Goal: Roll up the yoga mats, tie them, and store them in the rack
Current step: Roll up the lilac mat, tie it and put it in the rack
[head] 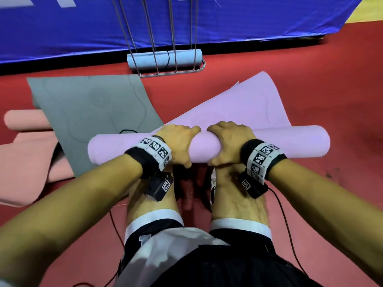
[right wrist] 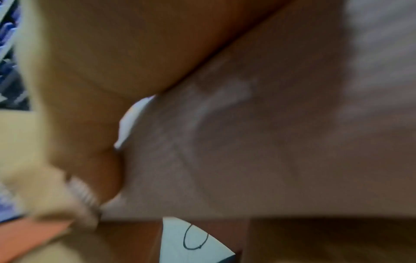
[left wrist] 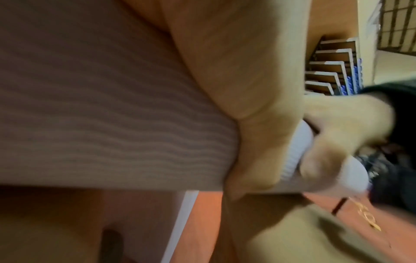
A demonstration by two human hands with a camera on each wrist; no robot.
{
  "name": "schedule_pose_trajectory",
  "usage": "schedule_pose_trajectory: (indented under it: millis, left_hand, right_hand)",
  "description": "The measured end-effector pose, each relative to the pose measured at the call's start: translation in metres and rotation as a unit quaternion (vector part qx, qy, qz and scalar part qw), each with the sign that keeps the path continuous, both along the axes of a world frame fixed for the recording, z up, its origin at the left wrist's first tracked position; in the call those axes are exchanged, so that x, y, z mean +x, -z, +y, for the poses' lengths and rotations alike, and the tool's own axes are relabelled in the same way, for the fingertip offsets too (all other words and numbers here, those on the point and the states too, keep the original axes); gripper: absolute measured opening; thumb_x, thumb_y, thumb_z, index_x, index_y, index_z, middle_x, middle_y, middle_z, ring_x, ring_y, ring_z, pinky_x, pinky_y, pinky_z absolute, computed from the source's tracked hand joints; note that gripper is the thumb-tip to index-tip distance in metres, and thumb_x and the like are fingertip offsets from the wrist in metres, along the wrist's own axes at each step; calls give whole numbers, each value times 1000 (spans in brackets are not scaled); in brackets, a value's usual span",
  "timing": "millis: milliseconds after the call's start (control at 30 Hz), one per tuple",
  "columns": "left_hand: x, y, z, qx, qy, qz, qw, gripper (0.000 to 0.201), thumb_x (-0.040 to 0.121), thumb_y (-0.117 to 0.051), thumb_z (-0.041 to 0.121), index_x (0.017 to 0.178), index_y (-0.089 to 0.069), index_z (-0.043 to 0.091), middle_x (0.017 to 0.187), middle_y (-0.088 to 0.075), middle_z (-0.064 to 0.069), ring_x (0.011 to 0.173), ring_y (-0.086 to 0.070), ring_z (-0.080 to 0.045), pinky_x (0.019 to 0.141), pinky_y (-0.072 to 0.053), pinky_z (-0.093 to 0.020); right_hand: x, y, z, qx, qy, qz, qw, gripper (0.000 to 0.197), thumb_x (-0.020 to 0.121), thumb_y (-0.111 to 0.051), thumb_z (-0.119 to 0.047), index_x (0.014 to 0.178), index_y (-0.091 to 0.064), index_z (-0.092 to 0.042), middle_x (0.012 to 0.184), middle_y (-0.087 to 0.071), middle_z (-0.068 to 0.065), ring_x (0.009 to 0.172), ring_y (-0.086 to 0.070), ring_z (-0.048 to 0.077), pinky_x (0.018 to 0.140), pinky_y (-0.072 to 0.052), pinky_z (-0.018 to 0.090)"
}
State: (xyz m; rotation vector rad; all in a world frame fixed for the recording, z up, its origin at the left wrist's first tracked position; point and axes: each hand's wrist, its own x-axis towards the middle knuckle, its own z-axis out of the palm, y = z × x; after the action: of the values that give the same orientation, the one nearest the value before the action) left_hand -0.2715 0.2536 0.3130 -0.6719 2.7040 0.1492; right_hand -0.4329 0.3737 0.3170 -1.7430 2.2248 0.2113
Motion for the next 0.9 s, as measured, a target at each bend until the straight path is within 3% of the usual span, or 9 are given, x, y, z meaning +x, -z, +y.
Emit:
schedule_pose_trajectory:
  millis: [100,233,300,400,467,567,767,900]
  left_hand:
    - [-10,-5,-15,49,-11,-16,999,82,49,-84,59,117,-45,36,94,-63,9,80,-57,-22,70,-46,-34]
    - [-16,-4,-26,79,-40,-32,996,86,47,-87,63,120,-49,40,94,-63,12,82,-58,-19,79,-53,-35]
    - [-16,-2,-26,84,-57,-24,995,91,46,-85,67,125,-49,40,101,-66,10,86,-60,-21,82,-55,-38]
    - [-13,7,-15,10,-54,8,998,103,53,-81,71,139,-39,32,123,-60,1,107,-60,-28,85,-50,-40]
    - [-7,17,0,-71,-53,40,995,112,59,-80,67,149,-27,27,136,-52,-4,119,-55,-31,94,-44,-45]
    - [-4,29,9,-115,-47,73,990,116,63,-81,58,155,-18,25,143,-48,-7,125,-51,-32,101,-40,-46]
    - [-12,20,2,-117,-35,65,990,100,59,-78,50,144,-32,25,120,-60,-6,102,-63,-33,82,-46,-41]
    - [-16,11,-6,-101,-40,55,993,94,58,-78,54,137,-37,25,111,-64,-4,95,-65,-33,70,-42,-37]
  right_hand:
    - [6,14,7,-22,-22,68,997,119,50,-79,-73,148,-29,-28,139,-50,-2,124,-51,27,107,-36,54]
    - [4,10,-12,-15,-6,77,997,87,51,-81,-52,124,-39,-31,109,-59,-3,103,-59,25,88,-43,44]
    - [-1,3,-24,5,-8,64,998,84,47,-81,-47,119,-40,-32,99,-60,-5,95,-60,24,82,-45,41]
    - [-11,-2,-38,42,-9,39,998,89,46,-83,-48,123,-42,-35,94,-63,-7,88,-63,24,75,-48,37]
    - [-15,-7,-48,66,-11,21,998,91,45,-84,-48,125,-43,-36,93,-63,-6,85,-64,25,72,-49,34]
    - [-18,-8,-54,77,-13,5,997,89,44,-84,-49,124,-45,-38,95,-64,-5,87,-64,26,75,-52,35]
    - [-22,-2,-52,50,-11,4,999,91,47,-83,-54,128,-46,-37,99,-67,-6,89,-65,25,77,-51,36]
    - [-21,7,-41,-44,-31,9,999,95,47,-80,-60,133,-48,-35,118,-60,-7,105,-61,22,86,-48,40]
